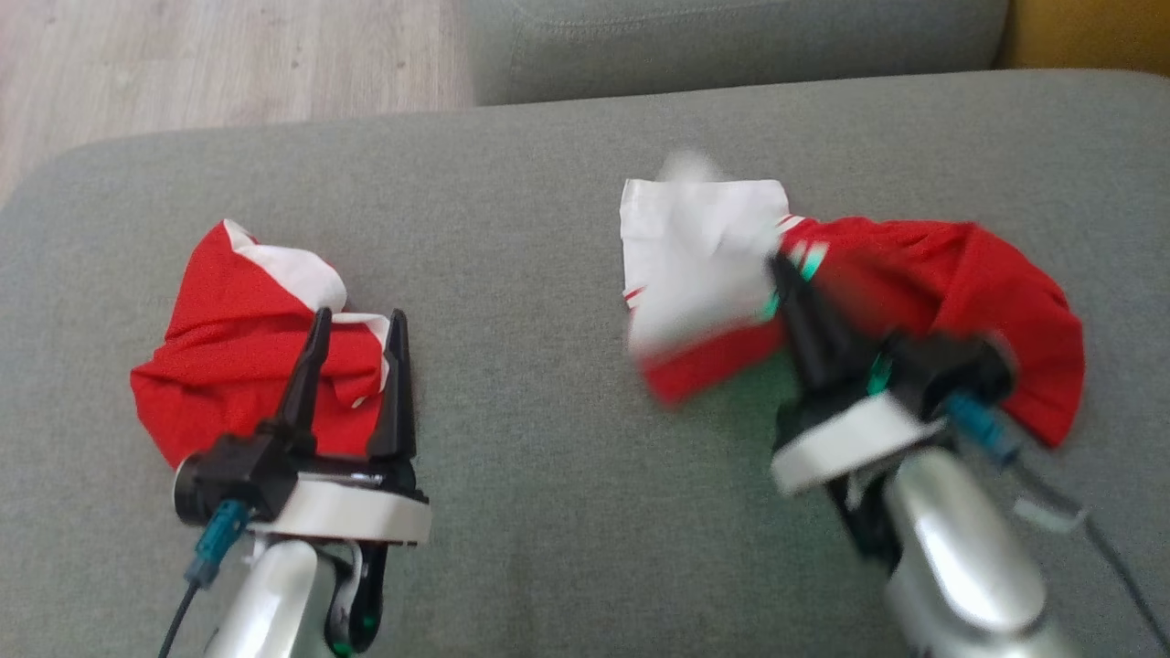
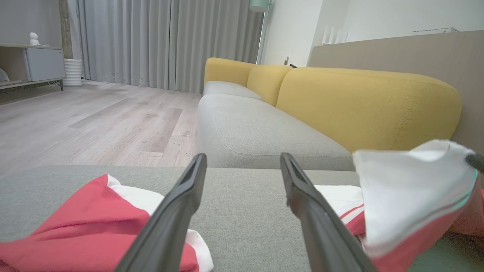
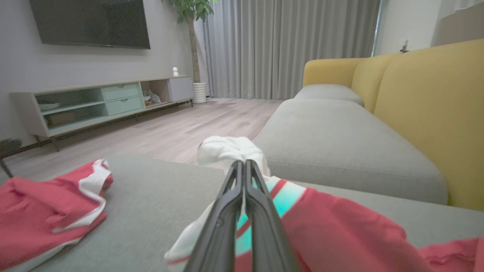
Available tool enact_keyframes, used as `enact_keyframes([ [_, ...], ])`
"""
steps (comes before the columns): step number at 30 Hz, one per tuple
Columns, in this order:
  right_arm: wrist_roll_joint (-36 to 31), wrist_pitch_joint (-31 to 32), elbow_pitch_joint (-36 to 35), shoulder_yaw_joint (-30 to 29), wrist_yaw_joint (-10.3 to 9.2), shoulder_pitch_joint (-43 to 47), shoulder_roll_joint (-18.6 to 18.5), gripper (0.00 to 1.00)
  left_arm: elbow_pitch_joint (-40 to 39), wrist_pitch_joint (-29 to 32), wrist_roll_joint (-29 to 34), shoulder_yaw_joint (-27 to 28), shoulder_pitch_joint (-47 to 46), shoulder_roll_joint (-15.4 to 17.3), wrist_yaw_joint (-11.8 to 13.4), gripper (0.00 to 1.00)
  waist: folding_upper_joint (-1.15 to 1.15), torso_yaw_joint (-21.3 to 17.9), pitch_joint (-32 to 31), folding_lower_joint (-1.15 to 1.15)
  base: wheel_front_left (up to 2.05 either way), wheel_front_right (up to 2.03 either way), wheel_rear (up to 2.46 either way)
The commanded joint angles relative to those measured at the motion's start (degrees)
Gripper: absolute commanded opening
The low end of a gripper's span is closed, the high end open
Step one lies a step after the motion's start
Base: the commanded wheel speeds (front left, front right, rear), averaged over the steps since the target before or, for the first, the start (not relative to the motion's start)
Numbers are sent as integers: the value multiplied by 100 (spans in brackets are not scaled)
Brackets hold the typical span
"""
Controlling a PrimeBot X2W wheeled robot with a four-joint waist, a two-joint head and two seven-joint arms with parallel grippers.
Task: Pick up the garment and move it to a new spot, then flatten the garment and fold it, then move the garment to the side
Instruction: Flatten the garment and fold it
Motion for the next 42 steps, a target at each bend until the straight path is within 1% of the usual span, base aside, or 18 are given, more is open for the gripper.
enact_keyframes([
  [1, -4, -36, -208, 241, -4, 29, 60, 0, -190, -46, 52, 224, -72, 71, 30, 100, 0, -10, -50, 1, 0, 0, 0],
  [7, -99, -33, -110, 637, -4, 637, 61, 0, -187, -46, 71, 253, 73, 32, 5, 100, 0, -22, -171, 1, 0, 0, 0],
  [10, -115, 90, -24, 811, -4, 832, 61, 0, -145, -46, 81, 244, 129, 25, -18, 100, 0, -38, -225, 1, 0, 0, 0],
  [11, -113, 115, -16, 836, -4, 874, 61, 35, -133, -46, 83, 242, 141, 21, -22, 100, 0, -43, -238, 1, 0, 0, 0],
  [12, -122, 119, -23, 827, -4, 908, 61, 100, -122, -46, 88, 236, 147, 15, -28, 100, 0, -43, -249, 1, 0, 0, 0],
  [16, -199, 139, -107, 687, -4, 1044, 61, 100, -96, -46, 101, 221, 159, -14, -46, 100, 0, -49, -306, 1, 0, 0, 0],
  [21, -214, 29, -566, 411, -4, 1149, 61, 100, -92, -46, 117, 217, 202, -51, -57, 100, 0, -89, -387, 1, 0, 0, 0],
  [22, -214, 29, -566, 411, -4, 1149, 61, 100, -92, -46, 117, 217, 202, -51, -57, 100, 0, -89, -387, 1, 0, 0, 0],
  [28, -96, -31, -1086, -341, -4, 1441, 61, 100, -125, -46, 147, 207, 247, -100, -71, 100, 0, -152, -416, 1, 0, 0, 0],
  [32, 38, -35, -1193, -562, -4, 1604, 61, 100, -163, -46, 162, 206, 257, -140, -87, 100, 0, -178, -341, 1, 0, 0, 0],
  [37, 141, -36, -1279, -417, -4, 1509, 61, 100, -164, -46, 186, 194, 190, -172, -133, 100, 0, -127, -211, 1, 0, 0, 0],
  [40, 149, 4, -1093, -52, -4, 1304, 61, 100, -136, -46, 196, 192, 126, -185, -162, 100, 0, -47, -127, 1, 0, 0, 0],
  [42, 98, 218, -842, 232, -4, 1111, 61, 100, -112, -46, 201, 196, 89, -193, -174, 100, 0, 4, -80, 1, 0, 0, 0],
])
